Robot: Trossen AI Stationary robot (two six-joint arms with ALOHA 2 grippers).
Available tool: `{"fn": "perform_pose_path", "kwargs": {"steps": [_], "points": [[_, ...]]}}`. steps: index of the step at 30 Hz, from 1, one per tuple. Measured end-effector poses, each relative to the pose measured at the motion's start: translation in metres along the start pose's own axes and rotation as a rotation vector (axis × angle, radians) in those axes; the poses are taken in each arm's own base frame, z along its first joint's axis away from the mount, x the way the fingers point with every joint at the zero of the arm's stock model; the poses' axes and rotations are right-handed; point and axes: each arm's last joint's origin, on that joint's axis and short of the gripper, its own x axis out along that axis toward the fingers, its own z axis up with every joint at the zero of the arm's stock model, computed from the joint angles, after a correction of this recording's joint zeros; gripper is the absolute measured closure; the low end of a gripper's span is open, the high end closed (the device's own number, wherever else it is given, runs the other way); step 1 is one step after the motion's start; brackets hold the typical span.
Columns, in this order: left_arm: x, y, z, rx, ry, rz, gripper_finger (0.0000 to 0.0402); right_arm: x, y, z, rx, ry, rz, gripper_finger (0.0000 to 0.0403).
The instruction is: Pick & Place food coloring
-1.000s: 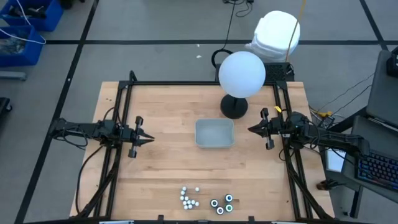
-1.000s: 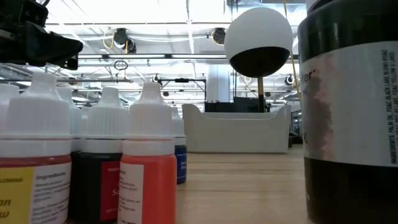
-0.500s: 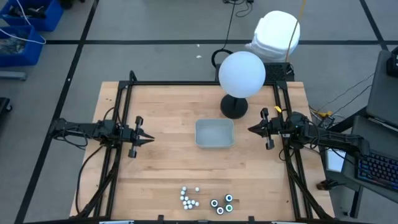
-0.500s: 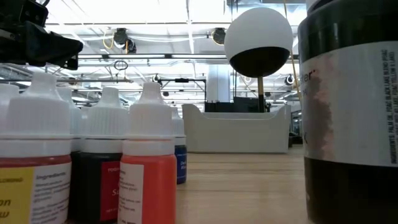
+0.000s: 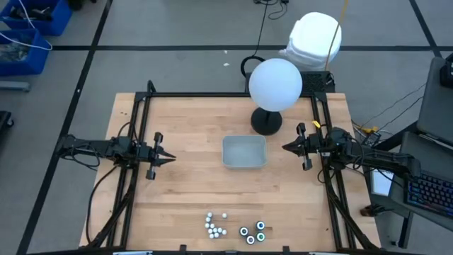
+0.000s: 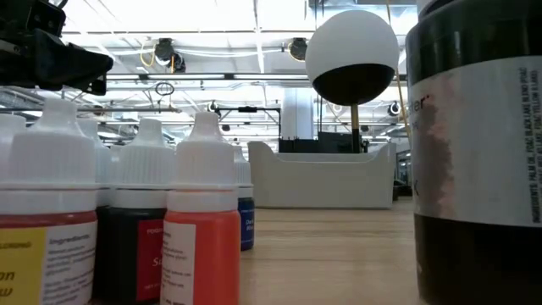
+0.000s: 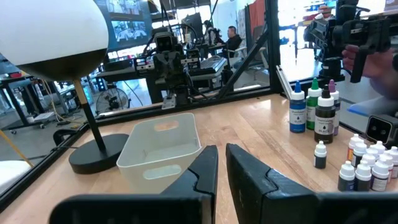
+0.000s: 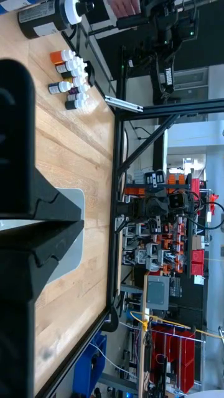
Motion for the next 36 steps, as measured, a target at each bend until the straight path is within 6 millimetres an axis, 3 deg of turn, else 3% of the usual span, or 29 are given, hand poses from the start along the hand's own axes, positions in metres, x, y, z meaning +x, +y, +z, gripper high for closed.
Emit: {"fn": "perform_pose_path", "kwargs": {"steps": [13, 19, 24, 27, 31, 36], "points": [[0.000, 0.002, 0.006, -0.006, -0.061, 0.037, 0.0362, 0.000, 0.000, 0.002, -0.009, -0.023, 0.000, 0.0403], [-0.001, 0.003, 0.011, -0.158, -0.119, 0.039, 0.0362, 0.000, 0.000, 0.004, -0.019, -0.038, -0.001, 0.0403], [-0.001, 0.003, 0.013, -0.200, -0.132, 0.041, 0.0362, -0.001, 0.000, 0.012, -0.125, -0.115, -0.007, 0.0403], [-0.001, 0.003, 0.012, -0.203, -0.122, 0.051, 0.0362, 0.001, 0.001, 0.008, -0.105, -0.012, -0.016, 0.0401], [-0.001, 0.005, 0.011, -0.223, -0.119, 0.122, 0.0362, 0.006, 0.010, 0.045, -0.171, 0.020, -0.029, 0.0391], [-0.001, 0.006, 0.009, -0.275, -0.100, 0.160, 0.0362, 0.018, 0.030, 0.070, -0.211, 0.212, -0.013, 0.0376]]}}
